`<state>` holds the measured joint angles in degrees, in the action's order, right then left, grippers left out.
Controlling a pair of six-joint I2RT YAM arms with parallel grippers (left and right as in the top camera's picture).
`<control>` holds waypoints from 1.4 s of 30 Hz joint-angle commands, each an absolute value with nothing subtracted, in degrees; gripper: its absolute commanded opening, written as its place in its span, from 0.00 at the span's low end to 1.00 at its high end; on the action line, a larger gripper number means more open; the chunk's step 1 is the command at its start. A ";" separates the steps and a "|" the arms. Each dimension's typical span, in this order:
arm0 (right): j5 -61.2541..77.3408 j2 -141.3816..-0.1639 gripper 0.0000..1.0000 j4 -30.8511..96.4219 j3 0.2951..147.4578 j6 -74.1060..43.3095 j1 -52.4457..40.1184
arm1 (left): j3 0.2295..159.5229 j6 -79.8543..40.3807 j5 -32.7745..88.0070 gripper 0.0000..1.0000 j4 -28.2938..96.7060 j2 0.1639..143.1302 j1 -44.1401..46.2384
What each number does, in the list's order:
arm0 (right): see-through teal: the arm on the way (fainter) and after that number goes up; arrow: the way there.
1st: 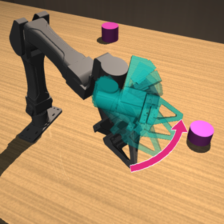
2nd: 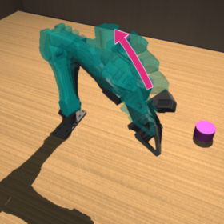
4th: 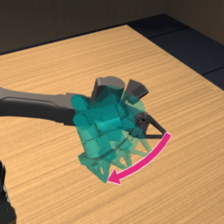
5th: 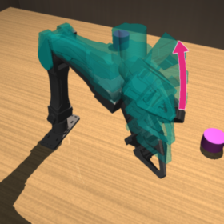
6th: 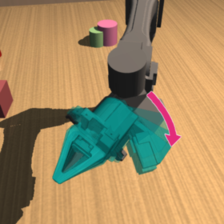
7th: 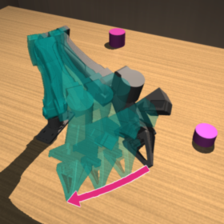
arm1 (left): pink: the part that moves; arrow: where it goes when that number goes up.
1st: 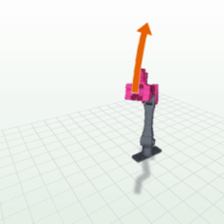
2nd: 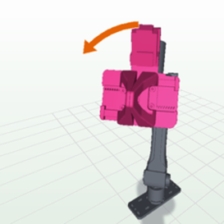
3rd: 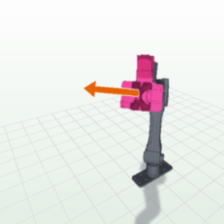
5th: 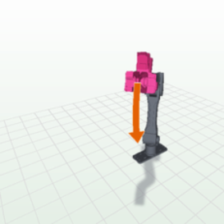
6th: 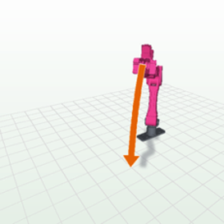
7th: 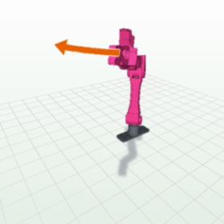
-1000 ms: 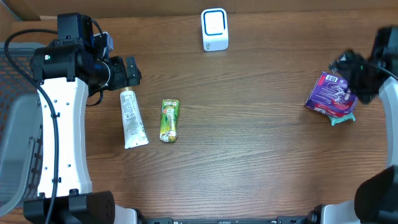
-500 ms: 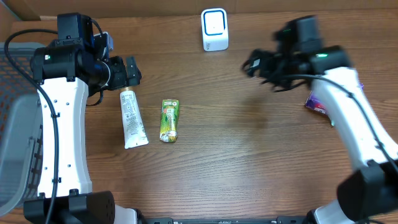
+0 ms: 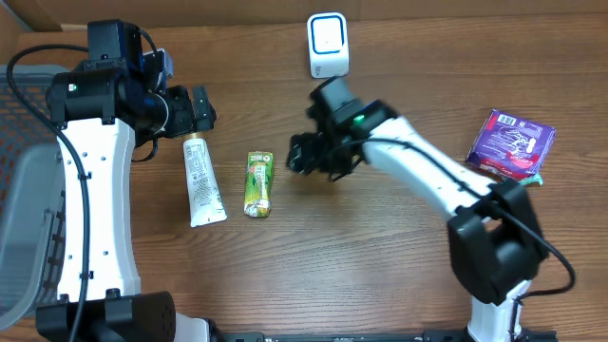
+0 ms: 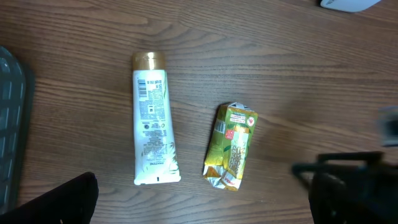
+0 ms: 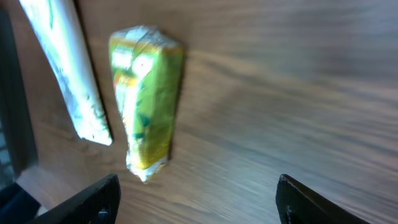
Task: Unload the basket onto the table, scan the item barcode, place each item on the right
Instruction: 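Move the right gripper to the green snack bar and grasp it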
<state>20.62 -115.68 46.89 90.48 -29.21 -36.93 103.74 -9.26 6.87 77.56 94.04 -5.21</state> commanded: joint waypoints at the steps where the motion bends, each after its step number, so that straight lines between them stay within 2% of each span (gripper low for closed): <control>1: 20.69 -118.32 0.81 45.12 91.09 -33.06 -39.35 | 103.98 -9.43 7.07 1.00 77.34 94.61 -4.84; 4: 20.67 -120.40 0.80 42.78 91.09 -35.07 -41.30 | 103.98 -9.43 7.07 1.00 77.34 94.61 -4.84; 8: 18.81 -121.91 0.70 39.31 91.09 -36.40 -43.92 | 103.98 -9.43 7.07 1.00 77.34 94.61 -4.84; 11: 15.14 -123.22 0.57 37.10 91.09 -37.56 -45.84 | 103.98 -9.43 7.07 0.99 77.34 94.61 -4.84; 18: 14.59 -125.73 0.52 35.59 91.09 -38.00 -46.72 | 103.98 -9.43 7.07 1.00 77.34 94.61 -4.84; 22: 14.63 -127.33 0.45 35.16 91.09 -39.07 -46.81 | 103.98 -9.43 7.07 1.00 77.34 94.61 -4.84; 23: 14.66 -127.39 0.41 35.22 91.09 -39.07 -46.81 | 103.98 -9.43 7.07 1.00 77.34 94.61 -4.84; 25: 16.03 -127.31 0.20 35.59 91.11 -39.03 -46.33 | 103.98 -9.43 7.07 0.99 77.34 94.61 -4.84; 27: 17.78 -127.26 0.05 36.36 91.26 -39.00 -45.56 | 103.98 -9.43 7.07 1.00 77.34 94.61 -4.84; 31: 19.88 -125.71 0.04 40.49 91.74 -36.95 -42.44 | 103.98 -9.43 7.07 0.99 77.34 94.61 -4.84; 36: 26.11 -121.30 0.04 45.12 91.81 -28.10 -36.40 | 103.98 -9.43 7.07 0.99 77.34 94.61 -4.84; 42: 46.70 -113.32 0.04 47.66 91.81 -13.82 -26.59 | 103.98 -9.43 7.07 1.00 77.34 94.61 -4.84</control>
<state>31.14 -121.80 48.16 91.31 -24.69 -30.92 103.74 -9.26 6.87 77.56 94.04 -5.21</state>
